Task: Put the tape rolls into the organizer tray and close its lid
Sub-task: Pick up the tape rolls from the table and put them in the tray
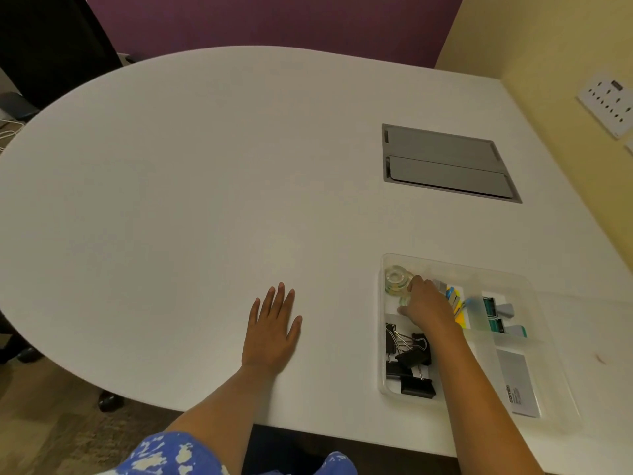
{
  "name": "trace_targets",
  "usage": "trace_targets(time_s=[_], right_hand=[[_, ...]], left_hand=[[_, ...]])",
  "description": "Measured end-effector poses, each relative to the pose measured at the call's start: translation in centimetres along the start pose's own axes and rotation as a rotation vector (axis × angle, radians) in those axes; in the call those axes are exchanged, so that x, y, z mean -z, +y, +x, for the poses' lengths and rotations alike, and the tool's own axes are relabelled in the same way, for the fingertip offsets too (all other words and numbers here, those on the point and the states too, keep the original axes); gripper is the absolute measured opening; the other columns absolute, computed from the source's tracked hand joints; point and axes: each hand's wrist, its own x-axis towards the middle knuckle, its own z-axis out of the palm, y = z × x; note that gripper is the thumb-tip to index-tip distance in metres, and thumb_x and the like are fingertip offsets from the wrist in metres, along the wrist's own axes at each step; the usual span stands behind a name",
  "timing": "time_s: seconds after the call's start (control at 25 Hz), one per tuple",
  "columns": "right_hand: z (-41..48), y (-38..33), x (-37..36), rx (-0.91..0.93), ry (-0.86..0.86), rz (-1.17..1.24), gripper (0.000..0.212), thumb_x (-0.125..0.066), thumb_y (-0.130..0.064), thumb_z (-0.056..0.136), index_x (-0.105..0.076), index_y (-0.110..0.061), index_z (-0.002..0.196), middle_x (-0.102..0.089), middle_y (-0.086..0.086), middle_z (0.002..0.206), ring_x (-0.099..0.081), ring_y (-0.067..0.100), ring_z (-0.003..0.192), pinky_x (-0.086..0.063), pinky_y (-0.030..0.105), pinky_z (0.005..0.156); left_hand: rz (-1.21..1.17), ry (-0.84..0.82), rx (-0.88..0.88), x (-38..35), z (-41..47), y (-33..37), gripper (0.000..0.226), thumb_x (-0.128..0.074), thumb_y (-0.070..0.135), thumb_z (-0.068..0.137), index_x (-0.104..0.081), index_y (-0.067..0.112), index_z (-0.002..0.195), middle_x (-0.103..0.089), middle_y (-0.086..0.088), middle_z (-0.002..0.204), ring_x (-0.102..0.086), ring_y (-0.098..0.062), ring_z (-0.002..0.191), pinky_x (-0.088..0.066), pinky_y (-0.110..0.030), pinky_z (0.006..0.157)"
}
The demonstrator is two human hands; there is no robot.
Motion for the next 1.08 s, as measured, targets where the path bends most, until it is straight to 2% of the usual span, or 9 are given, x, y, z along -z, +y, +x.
trace_targets(time_s=[0.36, 0.56, 0.68, 1.08], right_hand=[[0.7, 0.0, -0.3, -0.023, -0.023, -0.056, 0.068, -0.074, -0.027, 0.082, -0.037, -0.001, 0.134, -0.052, 0.019, 0.129, -0.054, 0.031, 0.120, -0.048, 0.037, 0.093], [1.0, 0.4, -0.7, 0.006, 0.017, -0.120, 0.042, -0.064, -0.016, 0.089, -0.049, -0.003, 0.126, -0.052, 0.016, 0.128, -0.055, 0.029, 0.117, -0.048, 0.034, 0.092], [1.1, 0.3, -0.8, 0.008, 0.046, -0.138, 0.033, -0.059, -0.013, 0.092, -0.054, -0.005, 0.124, -0.052, 0.015, 0.128, -0.057, 0.028, 0.116, -0.049, 0.033, 0.090], [0.9, 0.3, -1.0, 0.003, 0.083, -0.097, 0.029, -0.052, -0.006, 0.094, -0.055, -0.005, 0.123, -0.052, 0.015, 0.128, -0.055, 0.028, 0.118, -0.048, 0.033, 0.093]], left_hand=[[0.016, -0.007, 0.002, -0.2, 0.1, -0.1, 0.058, -0.018, 0.046, 0.100, 0.005, 0.028, 0.151, 0.016, 0.012, 0.156, 0.018, -0.004, 0.144, 0.009, -0.033, 0.121], [0.014, -0.005, 0.002, -0.3, 0.1, -0.2, 0.058, -0.017, 0.046, 0.100, 0.007, 0.028, 0.150, 0.017, 0.013, 0.155, 0.019, -0.004, 0.143, 0.010, -0.033, 0.121], [0.005, -0.008, 0.001, -0.3, 0.1, -0.2, 0.058, -0.017, 0.046, 0.100, 0.008, 0.029, 0.149, 0.016, 0.013, 0.156, 0.019, -0.004, 0.144, 0.010, -0.033, 0.121], [0.002, -0.042, -0.007, -0.1, 0.2, -0.3, 0.058, -0.014, 0.046, 0.100, 0.018, 0.028, 0.145, 0.020, 0.013, 0.155, 0.022, -0.005, 0.143, 0.013, -0.033, 0.120]])
